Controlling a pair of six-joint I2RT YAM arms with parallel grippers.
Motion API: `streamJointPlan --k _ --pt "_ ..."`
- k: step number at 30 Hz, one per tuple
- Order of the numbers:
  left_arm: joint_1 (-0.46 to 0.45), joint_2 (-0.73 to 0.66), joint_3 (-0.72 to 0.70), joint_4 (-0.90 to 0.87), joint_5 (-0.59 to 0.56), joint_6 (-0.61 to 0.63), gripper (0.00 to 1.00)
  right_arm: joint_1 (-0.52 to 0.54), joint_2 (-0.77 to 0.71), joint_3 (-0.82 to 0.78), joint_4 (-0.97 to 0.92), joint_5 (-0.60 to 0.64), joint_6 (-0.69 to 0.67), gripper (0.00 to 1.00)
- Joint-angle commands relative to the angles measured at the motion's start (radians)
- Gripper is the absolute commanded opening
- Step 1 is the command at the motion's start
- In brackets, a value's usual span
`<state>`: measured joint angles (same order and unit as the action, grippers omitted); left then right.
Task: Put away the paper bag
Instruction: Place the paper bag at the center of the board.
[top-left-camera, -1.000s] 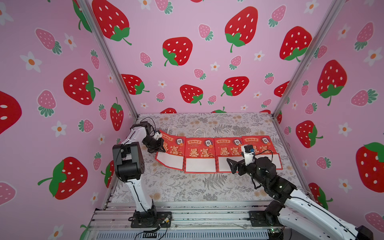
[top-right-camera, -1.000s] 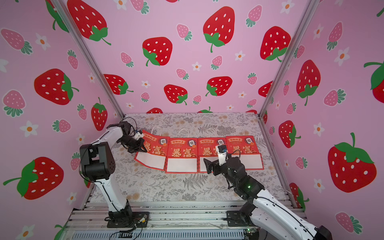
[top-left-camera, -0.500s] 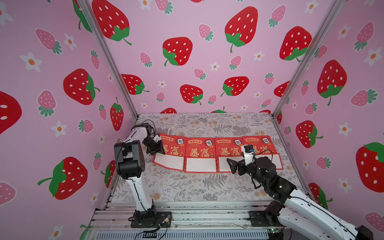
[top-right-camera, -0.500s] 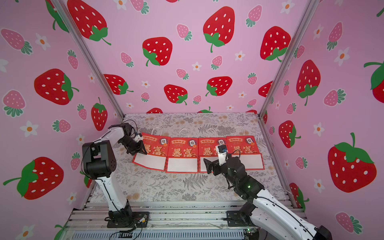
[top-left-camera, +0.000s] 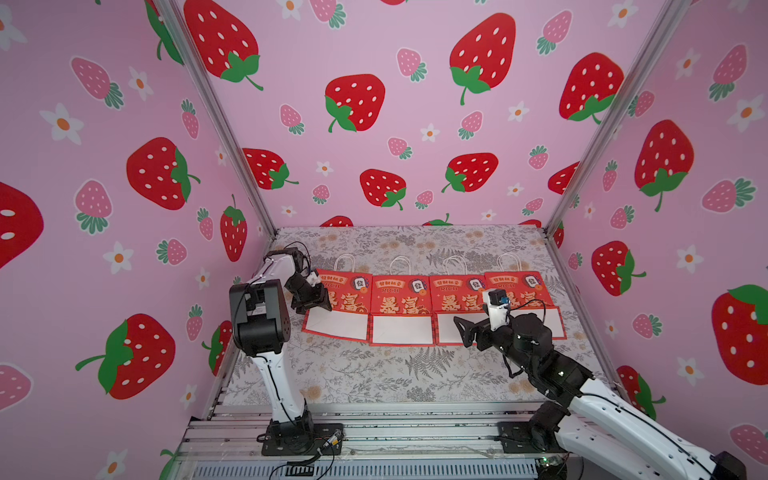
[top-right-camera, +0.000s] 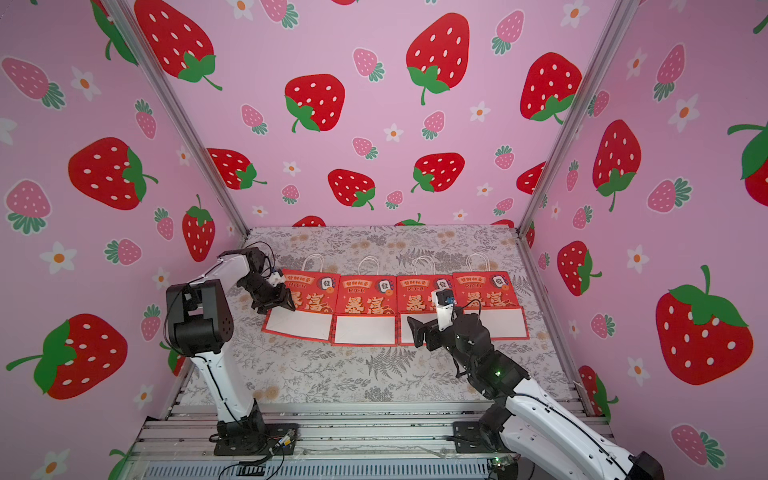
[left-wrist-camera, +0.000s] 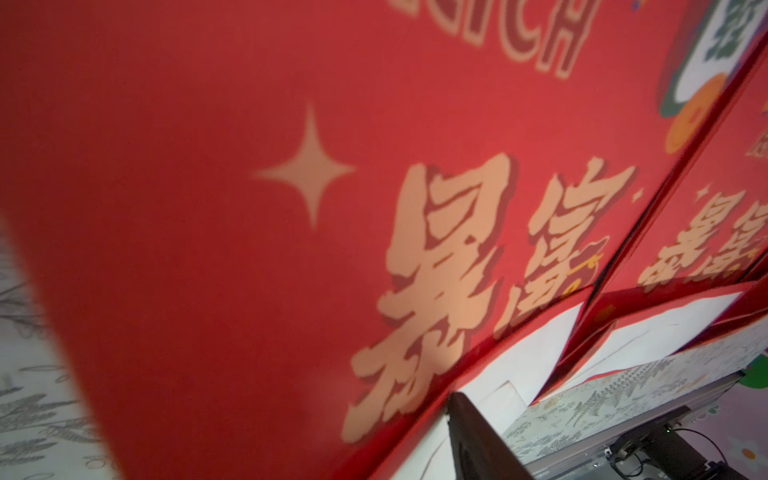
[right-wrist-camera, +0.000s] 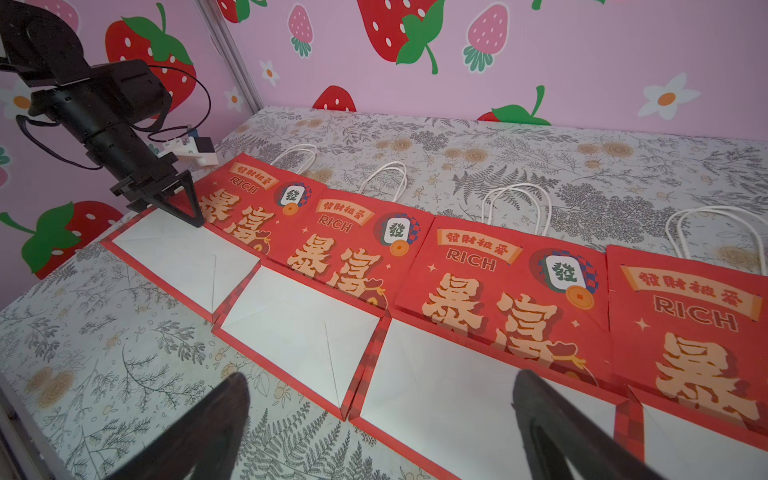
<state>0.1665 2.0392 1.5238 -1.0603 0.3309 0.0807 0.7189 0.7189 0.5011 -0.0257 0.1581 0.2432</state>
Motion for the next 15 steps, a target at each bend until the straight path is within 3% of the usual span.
streamJointPlan --k 1,7,15 --pt "0.004 -0.02 0.0 -0.039 -0.013 -0.003 0.7 -0.003 -0.013 -0.001 0.015 -0.005 0.008 0.99" --pt "0.005 -0.028 -0.003 -0.043 -0.025 -0.007 0.83 -0.004 -0.017 -0.003 0.015 -0.007 0.008 0.99" --pt "0.004 -0.031 0.02 -0.055 -0.092 -0.01 0.87 -0.005 -0.016 -0.003 0.015 -0.006 0.008 0.99"
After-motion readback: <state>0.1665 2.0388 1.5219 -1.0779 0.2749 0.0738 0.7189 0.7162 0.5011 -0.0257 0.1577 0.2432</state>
